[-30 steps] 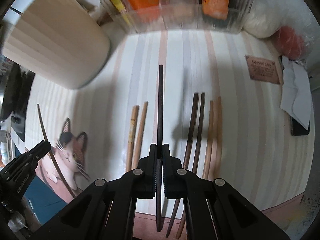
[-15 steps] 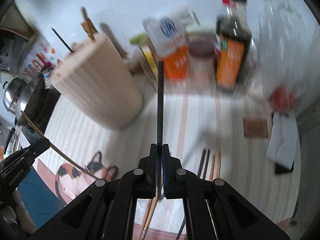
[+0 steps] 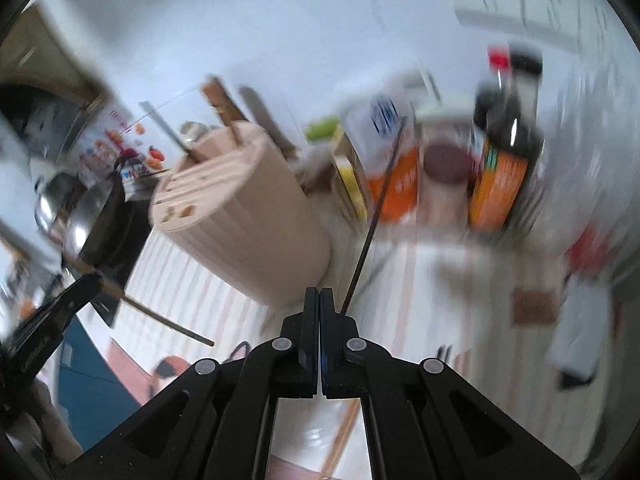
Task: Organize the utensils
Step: 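Lift both held chopsticks upright and carry them toward the utensil holder, then lower both chopsticks into the holder and open both grippers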
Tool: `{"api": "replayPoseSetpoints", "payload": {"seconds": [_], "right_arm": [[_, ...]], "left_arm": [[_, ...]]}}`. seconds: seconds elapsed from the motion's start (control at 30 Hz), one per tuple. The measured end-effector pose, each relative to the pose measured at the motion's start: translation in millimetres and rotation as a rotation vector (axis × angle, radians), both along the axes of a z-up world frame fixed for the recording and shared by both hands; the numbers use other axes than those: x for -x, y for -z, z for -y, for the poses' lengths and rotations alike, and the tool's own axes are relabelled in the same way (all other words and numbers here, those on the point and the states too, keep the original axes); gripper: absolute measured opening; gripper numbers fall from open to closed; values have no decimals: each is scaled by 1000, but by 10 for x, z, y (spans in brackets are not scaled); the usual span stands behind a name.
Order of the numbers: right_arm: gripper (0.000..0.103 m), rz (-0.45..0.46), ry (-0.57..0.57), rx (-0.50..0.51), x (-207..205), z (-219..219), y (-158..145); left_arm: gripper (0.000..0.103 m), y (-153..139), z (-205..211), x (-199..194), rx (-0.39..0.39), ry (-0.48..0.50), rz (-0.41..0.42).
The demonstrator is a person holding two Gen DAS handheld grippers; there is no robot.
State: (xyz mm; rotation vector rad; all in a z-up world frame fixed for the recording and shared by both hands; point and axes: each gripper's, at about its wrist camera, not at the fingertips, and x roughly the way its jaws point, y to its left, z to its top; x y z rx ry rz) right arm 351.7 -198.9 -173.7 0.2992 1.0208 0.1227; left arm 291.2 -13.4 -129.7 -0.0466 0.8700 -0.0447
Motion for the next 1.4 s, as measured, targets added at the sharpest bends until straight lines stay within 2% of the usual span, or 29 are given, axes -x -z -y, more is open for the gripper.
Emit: {"api": "replayPoseSetpoints", "payload": {"seconds": [0.03, 0.07, 0.17, 0.23, 0.37, 0.53, 0.6, 0.73, 0.8, 0.9, 1.0, 1.2, 1.33, 1.4], "right_arm": [[2, -28, 18, -19, -59, 52, 98], [7, -49, 49, -50, -119, 126, 208], [37, -84, 138, -129, -333, 329, 524], [40, -98, 183, -164, -459, 425, 677], [40, -142, 277, -168, -706, 597, 976], [39, -168, 315, -157, -1039, 670, 1251], [6, -157, 311, -151, -1122, 662, 1305], [6, -112, 282, -85, -1157, 569, 1267], [6, -61, 263, -61, -1057, 532, 1142], [6, -5, 255, -82, -878, 489, 878], [6, 110, 234, -96, -613, 447, 417], [6, 367, 196, -107, -214, 264, -616], [6, 514, 167, -105, -308, 33, -1184], [6, 556, 157, -98, -399, -33, -1384]], "left_arm": [[3, 9, -17, -28, -5, -15, 0], [3, 19, -30, -47, -16, -32, 5], [3, 85, -71, -171, -81, -83, 19], [3, 165, -115, -298, -117, -115, 12], [3, 303, -217, -549, -161, -174, -8], [3, 397, -301, -738, -179, -204, -21], [3, 419, -326, -790, -183, -210, -25], [3, 429, -341, -829, -179, -207, -30], [4, 400, -357, -797, -171, -204, -28], [3, 293, -404, -688, -125, -196, -28], [3, 81, -438, -537, -61, -183, -11], [3, -601, -443, -380, 46, -140, 99], [3, -1051, -427, -434, 121, -106, 172], [3, -1236, -379, -483, 133, -84, 208]]}}
